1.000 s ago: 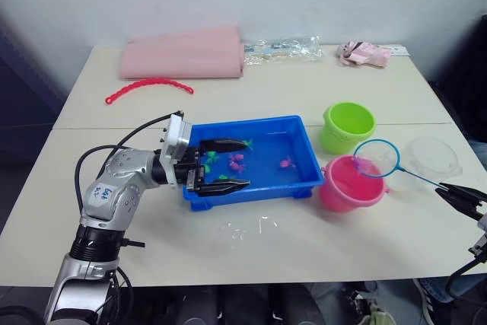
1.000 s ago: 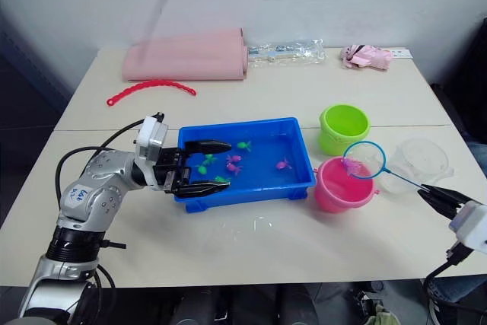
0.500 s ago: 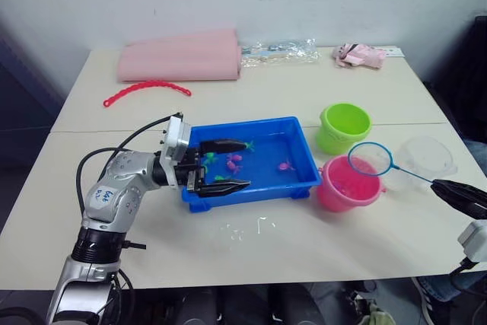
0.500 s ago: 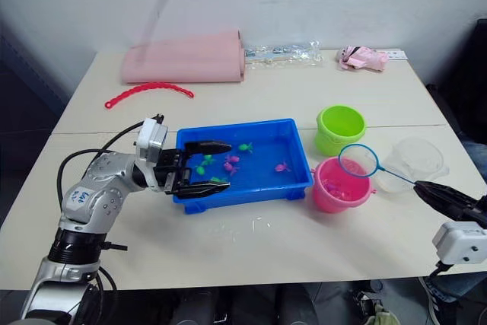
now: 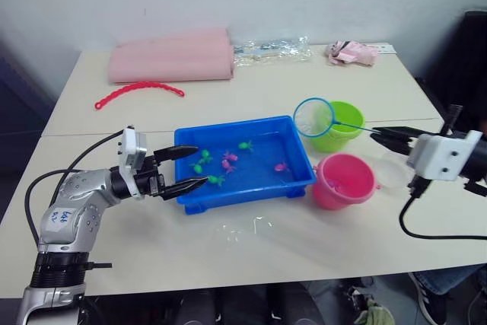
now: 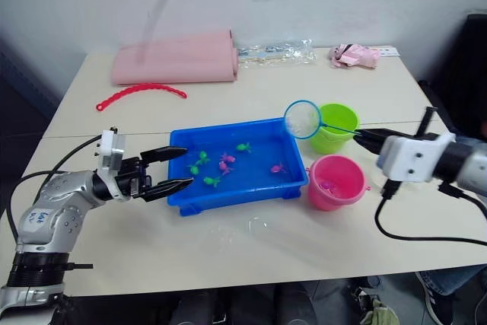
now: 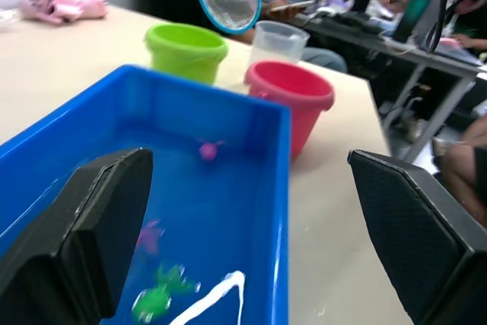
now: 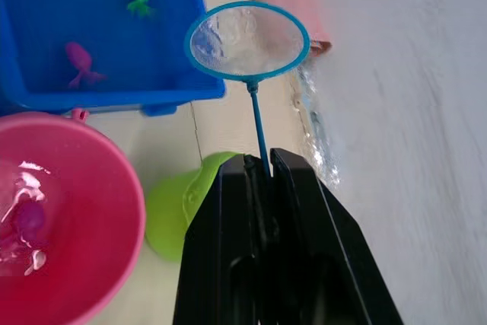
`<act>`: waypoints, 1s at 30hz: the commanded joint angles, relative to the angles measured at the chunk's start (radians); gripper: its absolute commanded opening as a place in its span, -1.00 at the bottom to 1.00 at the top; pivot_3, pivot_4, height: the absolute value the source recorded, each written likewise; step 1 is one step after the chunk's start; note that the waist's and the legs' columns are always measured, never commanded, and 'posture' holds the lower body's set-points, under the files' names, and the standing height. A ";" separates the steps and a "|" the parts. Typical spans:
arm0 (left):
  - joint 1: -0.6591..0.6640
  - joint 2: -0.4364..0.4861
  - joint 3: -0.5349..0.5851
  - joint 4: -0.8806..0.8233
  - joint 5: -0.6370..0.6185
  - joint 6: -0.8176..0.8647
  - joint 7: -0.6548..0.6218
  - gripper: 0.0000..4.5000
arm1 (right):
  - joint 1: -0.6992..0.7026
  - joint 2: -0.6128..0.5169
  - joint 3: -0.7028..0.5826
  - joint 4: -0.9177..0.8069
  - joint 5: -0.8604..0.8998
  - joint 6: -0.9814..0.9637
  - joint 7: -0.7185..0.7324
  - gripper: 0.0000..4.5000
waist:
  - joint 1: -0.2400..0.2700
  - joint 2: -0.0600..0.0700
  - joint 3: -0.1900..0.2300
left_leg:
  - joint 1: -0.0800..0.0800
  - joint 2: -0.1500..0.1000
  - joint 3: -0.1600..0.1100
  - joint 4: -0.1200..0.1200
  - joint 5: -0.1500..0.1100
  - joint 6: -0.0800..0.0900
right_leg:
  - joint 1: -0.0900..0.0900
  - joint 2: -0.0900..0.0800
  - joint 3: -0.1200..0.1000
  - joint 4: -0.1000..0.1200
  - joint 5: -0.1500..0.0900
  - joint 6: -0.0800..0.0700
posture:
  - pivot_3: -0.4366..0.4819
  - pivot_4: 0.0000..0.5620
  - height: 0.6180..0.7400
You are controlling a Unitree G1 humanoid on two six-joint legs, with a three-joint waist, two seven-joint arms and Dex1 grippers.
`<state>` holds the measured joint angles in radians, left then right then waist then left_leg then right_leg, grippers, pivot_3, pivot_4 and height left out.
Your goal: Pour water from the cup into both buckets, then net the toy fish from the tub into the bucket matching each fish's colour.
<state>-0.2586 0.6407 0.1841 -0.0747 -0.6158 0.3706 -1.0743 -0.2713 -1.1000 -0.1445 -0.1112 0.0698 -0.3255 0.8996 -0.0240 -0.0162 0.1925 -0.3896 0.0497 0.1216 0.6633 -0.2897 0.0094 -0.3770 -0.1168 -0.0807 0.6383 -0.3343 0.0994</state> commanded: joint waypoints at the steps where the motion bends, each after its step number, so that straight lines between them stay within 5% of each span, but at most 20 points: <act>1: 0.018 0.016 0.038 -0.056 -0.005 -0.019 0.013 0.99 | -0.158 0.020 0.151 0.101 -0.118 -0.033 0.071 -1.00 | -0.003 0.000 0.000 | 0.000 0.000 0.001 0.000 0.000 0.000 | 0.000 0.000 0.000 0.000 0.000 0.000 | -0.05 -0.47 1.00; 15: 0.065 0.009 0.044 -0.122 -0.001 -0.042 0.040 0.99 | -0.491 0.127 0.424 0.272 -0.347 -0.066 0.202 -1.00 | -0.005 0.000 0.000 | -0.001 0.001 0.002 0.000 -0.001 0.000 | -0.002 0.000 0.000 0.000 0.000 0.000 | -0.05 -0.47 1.00; 30: 0.068 0.008 0.044 -0.142 -0.004 -0.053 0.070 0.99 | -0.499 0.113 0.479 0.167 -0.309 0.150 0.457 -1.00 | -0.001 0.000 0.000 | -0.001 0.000 0.002 0.000 -0.001 0.000 | -0.002 -0.001 -0.001 0.000 0.000 0.000 | -0.05 -0.47 1.00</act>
<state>-0.1912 0.6435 0.2152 -0.1834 -0.6159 0.3279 -1.0064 -0.7893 -0.9669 0.3406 0.0799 -0.2503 -0.2285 1.3034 -0.0253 -0.0158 0.1929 -0.3908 0.0498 0.1234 0.6634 -0.2913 0.0096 -0.3784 -0.1178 -0.0818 0.6377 -0.3343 0.0995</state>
